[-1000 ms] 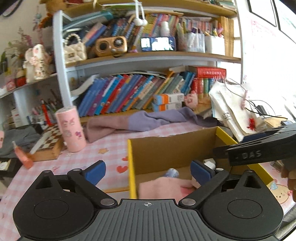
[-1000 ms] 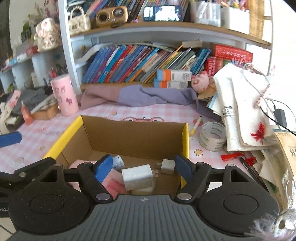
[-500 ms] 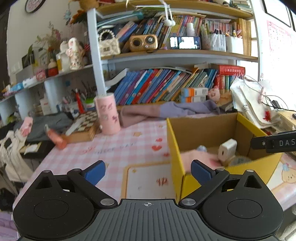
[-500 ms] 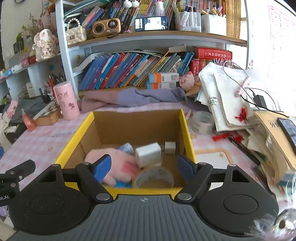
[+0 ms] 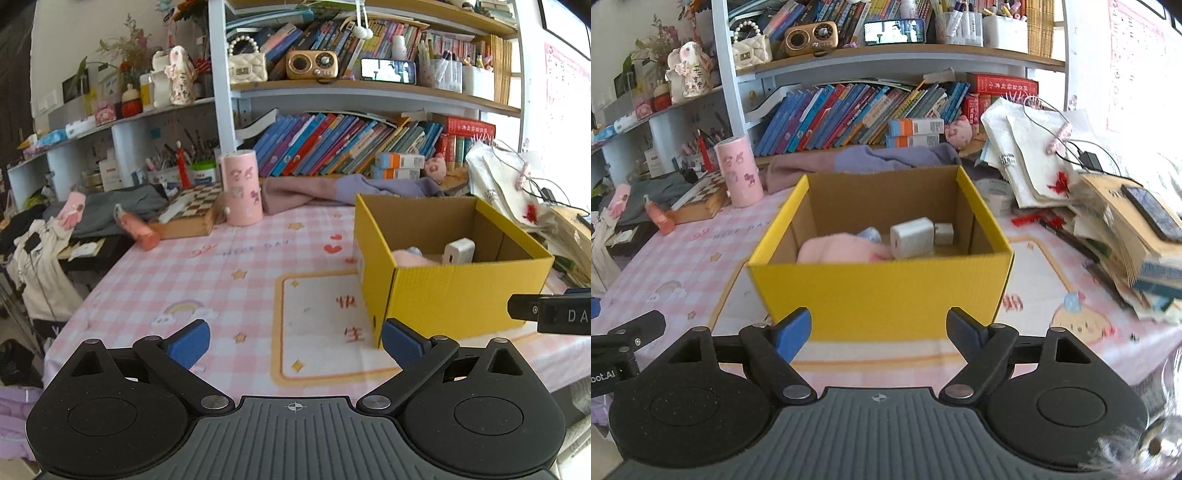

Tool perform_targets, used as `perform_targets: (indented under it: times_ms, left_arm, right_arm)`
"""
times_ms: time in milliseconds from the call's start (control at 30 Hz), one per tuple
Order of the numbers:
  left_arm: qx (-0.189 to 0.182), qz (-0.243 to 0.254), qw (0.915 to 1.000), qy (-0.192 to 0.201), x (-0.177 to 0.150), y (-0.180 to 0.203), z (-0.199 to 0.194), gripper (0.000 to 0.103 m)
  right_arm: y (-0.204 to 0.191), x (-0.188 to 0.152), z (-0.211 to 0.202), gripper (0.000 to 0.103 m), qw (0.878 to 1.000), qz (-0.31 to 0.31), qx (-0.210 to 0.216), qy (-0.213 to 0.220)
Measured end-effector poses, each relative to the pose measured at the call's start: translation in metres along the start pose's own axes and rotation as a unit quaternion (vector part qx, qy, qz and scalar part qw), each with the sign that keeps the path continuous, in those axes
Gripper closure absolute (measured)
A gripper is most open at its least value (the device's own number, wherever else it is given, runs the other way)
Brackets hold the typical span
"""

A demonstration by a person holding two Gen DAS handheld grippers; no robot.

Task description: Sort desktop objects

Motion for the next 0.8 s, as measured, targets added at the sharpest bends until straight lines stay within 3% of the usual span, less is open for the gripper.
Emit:
perform_targets:
  times_ms: [400,800]
  left_arm:
    - [-0.01,0.001,0.9998,-0.017,-0.027,-0.025,-0.034,0.002]
    - [-0.015,0.003,0.9997,-0.019,-0.035,-0.043,-0.047,0.002]
  right_arm:
    - [-0.045,-0.044,-0.036,0.02,1.0,0.001,-0.008,-0.015]
    - [-0.076,-0.054,-0.052,0.017,1.0,-0.017,-0.002,-0.012]
Point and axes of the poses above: each gripper's, at about its wrist camera, not at the fingertips, and z roughly the way its jaws point, y to its right, x to its top, the point moved 4 cm from there along z, roughly the way its jaws point, and after that the axes turned 13 degrees about -z, right-handed, at the moved point
